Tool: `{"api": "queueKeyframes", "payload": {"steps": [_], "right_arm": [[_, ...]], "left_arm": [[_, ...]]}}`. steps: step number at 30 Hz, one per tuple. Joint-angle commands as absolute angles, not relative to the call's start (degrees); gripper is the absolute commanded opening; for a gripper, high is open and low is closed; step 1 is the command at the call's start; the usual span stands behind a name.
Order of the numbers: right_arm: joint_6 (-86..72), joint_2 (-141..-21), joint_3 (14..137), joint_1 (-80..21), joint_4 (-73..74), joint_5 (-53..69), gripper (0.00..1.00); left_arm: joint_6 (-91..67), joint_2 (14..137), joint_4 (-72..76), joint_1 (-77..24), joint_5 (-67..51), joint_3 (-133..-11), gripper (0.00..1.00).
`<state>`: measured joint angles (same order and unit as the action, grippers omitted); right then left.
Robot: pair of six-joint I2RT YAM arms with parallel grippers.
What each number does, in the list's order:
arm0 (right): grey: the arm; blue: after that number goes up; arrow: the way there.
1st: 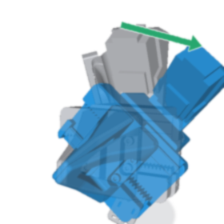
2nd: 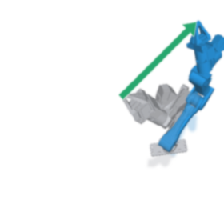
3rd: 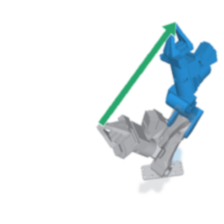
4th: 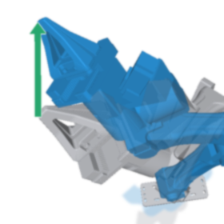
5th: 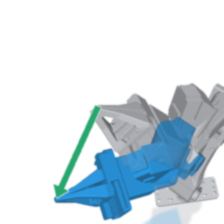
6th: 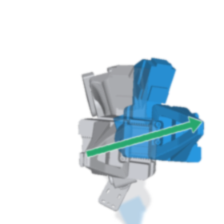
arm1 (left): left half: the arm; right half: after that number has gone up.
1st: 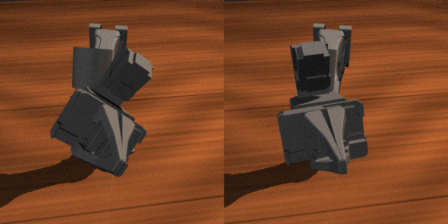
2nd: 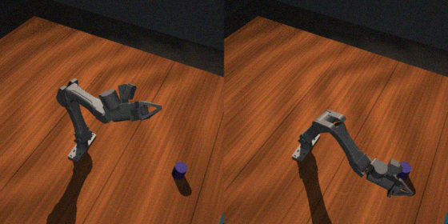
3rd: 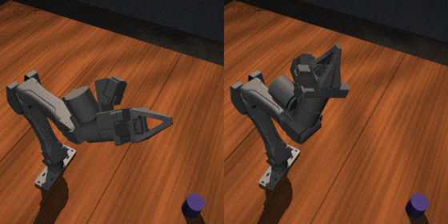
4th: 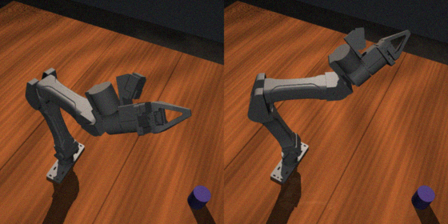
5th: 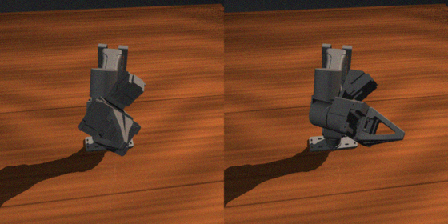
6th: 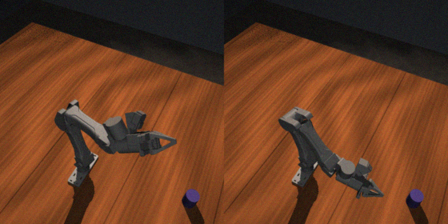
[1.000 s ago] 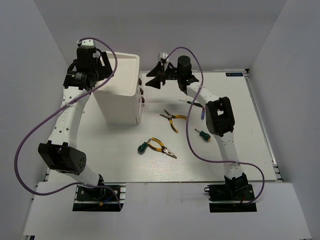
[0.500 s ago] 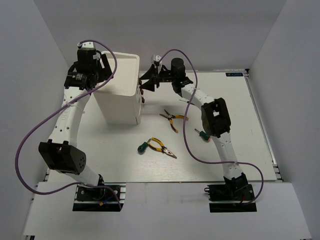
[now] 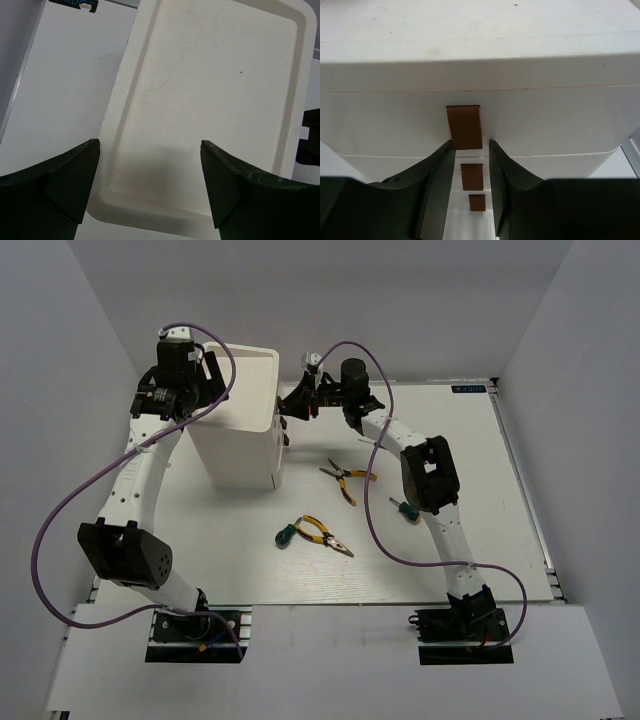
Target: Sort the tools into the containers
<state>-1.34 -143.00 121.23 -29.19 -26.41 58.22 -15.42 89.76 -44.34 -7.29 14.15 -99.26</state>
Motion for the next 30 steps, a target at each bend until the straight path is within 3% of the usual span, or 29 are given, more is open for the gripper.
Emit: {"api": "queueKeyframes", "payload": {"steps": [1, 6, 15, 20, 23, 30], "right_arm": [[-2.0, -141.8, 122.3, -29.4, -29.2, 58.1, 0.39], [-2.4, -141.2, 121.9, -29.4, -29.5, 58.4, 0.39], [-3.0, -140.3, 121.5, -29.3, -30.5, 56.8, 0.26], [-3.1, -139.0, 119.8, -29.4, -31.4, 56.4, 0.13], [-3.1, -138.3, 118.8, -29.1, -31.8, 56.0, 0.00], [-2.9, -134.7, 113.8, -28.4, -33.4, 54.3, 0.00]], "left_arm": [[-14.9, 87.5, -43.5, -7.0, 13.2, -98.4, 0.92], [-15.4, 87.5, -43.0, -7.0, 12.7, -97.3, 0.92], [-15.4, 86.9, -43.0, -7.0, 12.1, -97.3, 0.90], [-15.4, 86.4, -43.0, -7.0, 12.1, -96.8, 0.90], [-15.4, 86.4, -42.5, -7.0, 12.1, -96.8, 0.89], [-15.4, 86.4, -41.9, -7.0, 11.1, -96.2, 0.89]]}}
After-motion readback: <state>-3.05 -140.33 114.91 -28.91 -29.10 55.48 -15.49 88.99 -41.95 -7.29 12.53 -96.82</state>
